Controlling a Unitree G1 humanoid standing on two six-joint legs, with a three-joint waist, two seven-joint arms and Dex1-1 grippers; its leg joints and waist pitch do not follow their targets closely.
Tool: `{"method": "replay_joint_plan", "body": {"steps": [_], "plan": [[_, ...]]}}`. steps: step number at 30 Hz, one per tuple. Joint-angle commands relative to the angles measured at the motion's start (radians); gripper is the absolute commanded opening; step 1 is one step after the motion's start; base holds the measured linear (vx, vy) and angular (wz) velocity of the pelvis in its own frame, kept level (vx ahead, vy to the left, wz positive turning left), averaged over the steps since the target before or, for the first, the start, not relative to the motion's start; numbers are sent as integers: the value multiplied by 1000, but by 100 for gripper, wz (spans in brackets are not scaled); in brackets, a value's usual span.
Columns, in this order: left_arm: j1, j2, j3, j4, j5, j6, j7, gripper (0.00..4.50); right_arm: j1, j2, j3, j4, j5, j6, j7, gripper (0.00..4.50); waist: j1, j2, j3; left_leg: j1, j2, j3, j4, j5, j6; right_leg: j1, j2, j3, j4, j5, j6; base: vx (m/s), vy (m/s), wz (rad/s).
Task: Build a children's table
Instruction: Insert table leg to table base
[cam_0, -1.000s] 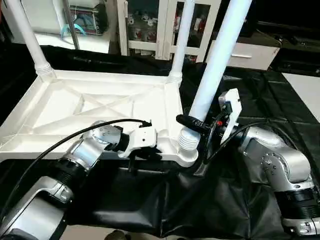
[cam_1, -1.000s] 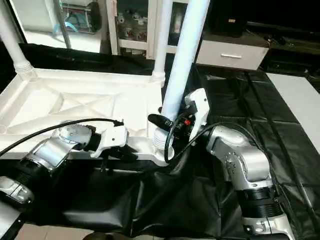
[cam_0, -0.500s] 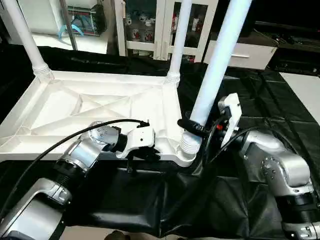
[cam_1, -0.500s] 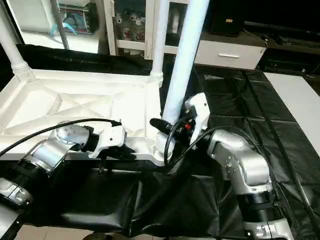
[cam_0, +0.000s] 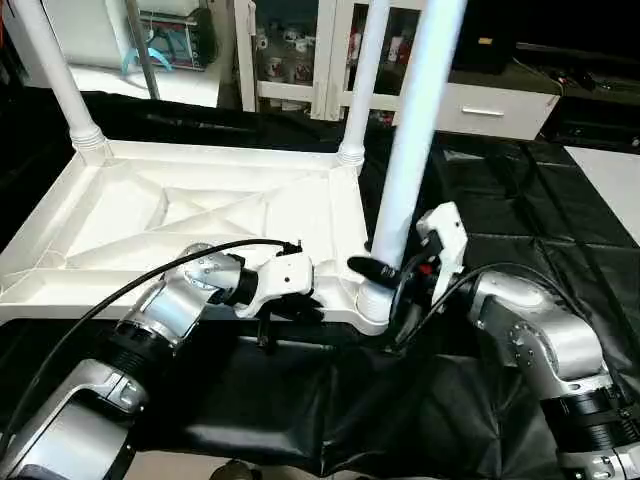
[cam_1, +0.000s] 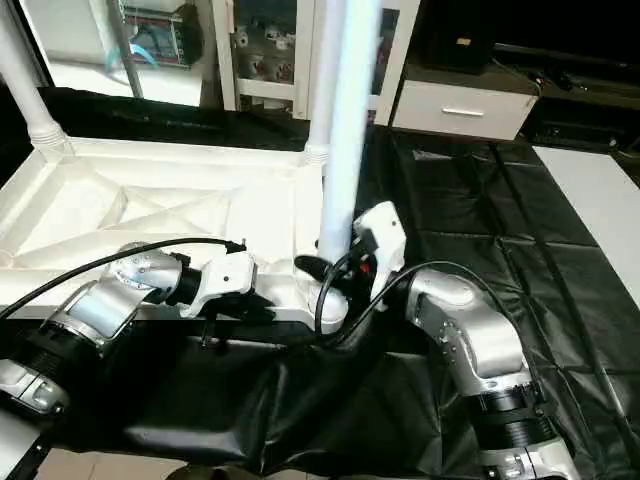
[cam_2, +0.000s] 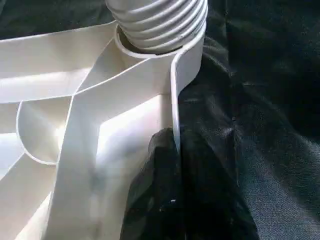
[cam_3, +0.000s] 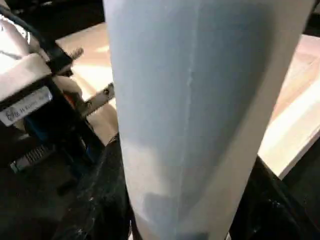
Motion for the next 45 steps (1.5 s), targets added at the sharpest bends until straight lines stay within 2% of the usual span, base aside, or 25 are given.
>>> {"method": "replay_joint_plan", "body": {"steps": [1, 9, 17, 22, 26, 27, 30, 32, 33, 34, 35, 36, 39, 45], "plan": [[28, -9, -29, 14, 20, 6, -14, 0, -16, -10, -7, 17, -18, 10, -3, 185, -5, -1, -63, 32, 58, -36, -87, -380, -54, 25, -72, 49, -94, -479, -147, 0, 0, 0], [29, -11, -23, 18, 28, 5, -17, 0, -30, 25, -23, 83, -14, -3, -20, 185, -9, 1, -61, 33, 59, -38, -90, -402, -58, 22, -72, 48, -96, -488, -147, 0, 0, 0], [28, -8, -20, 21, 31, 8, -18, 0, -48, 56, -59, 164, 5, -10, -22, 185, -20, 0, -57, 34, 58, -43, -90, -452, -63, 16, -74, 46, -105, -559, -134, 0, 0, 0], [33, -8, -13, 17, 35, 10, -18, 0, -23, 57, -69, 184, 2, -30, -16, 185, -26, 1, -56, 35, 59, -46, -93, -469, -65, 14, -75, 44, -109, -584, -124, 0, 0, 0], [35, -8, -8, 17, 37, 9, -18, 0, 21, 68, -101, 195, 16, -72, -18, 185, -27, 6, -55, 38, 61, -46, -97, -489, -68, 13, -75, 44, -112, -560, -130, 0, 0, 0], [35, -8, -8, 17, 37, 9, -18, 0, 22, 68, -101, 195, 17, -72, -18, 185, -28, 5, -56, 36, 61, -47, -99, -488, -68, 16, -74, 43, -110, -552, -133, 0, 0, 0], [35, -8, -7, 19, 38, 9, -18, 0, 41, 71, -107, 198, 14, -94, -16, 185, -26, 6, -54, 39, 61, -46, -99, -499, -66, 13, -76, 45, -113, -553, -139, 0, 0, 0], [33, -10, -6, 22, 40, 8, -17, 0, 79, 86, -128, 207, 18, -148, -23, 185, -26, 8, -52, 40, 61, -46, -99, -513, -67, 10, -78, 45, -117, -569, -133, 0, 0, 0], [33, -11, -6, 22, 40, 8, -17, 0, 81, 86, -130, 208, 19, -150, -23, 185, -25, 7, -51, 42, 61, -46, -99, -522, -66, 9, -78, 45, -119, -581, -131, 0, 0, 0], [32, -12, -4, 24, 43, 8, -17, 0, 107, 98, -140, 207, 20, -188, -25, 185, -27, 8, -51, 39, 61, -50, -101, -529, -66, 13, -78, 43, -120, -594, -126, 0, 0, 0], [32, -12, -3, 24, 43, 8, -17, 0, 110, 99, -140, 207, 19, -193, -25, 185, -26, 10, -50, 42, 61, -50, -101, -539, -67, 9, -78, 44, -123, -602, -121, 0, 0, 0], [31, -12, -3, 24, 44, 8, -17, 0, 122, 104, -142, 204, 18, -211, -23, 184, -28, 9, -50, 39, 61, -53, -103, -543, -67, 13, -78, 42, -122, -609, -119, 0, 0, 0], [31, -12, -3, 25, 45, 8, -17, 0, 141, 110, -139, 196, 14, -247, -20, 184, -27, 12, -49, 42, 63, -54, -105, -557, -69, 10, -78, 42, -124, -617, -117, 0, 0, 0], [29, -15, 0, 27, 48, 9, -14, 0, 193, 110, -116, 175, -22, -321, -15, 184, -28, 12, -48, 39, 64, -53, -115, -554, -67, 15, -76, 42, -125, -567, -128, 0, 0, 0]]}}
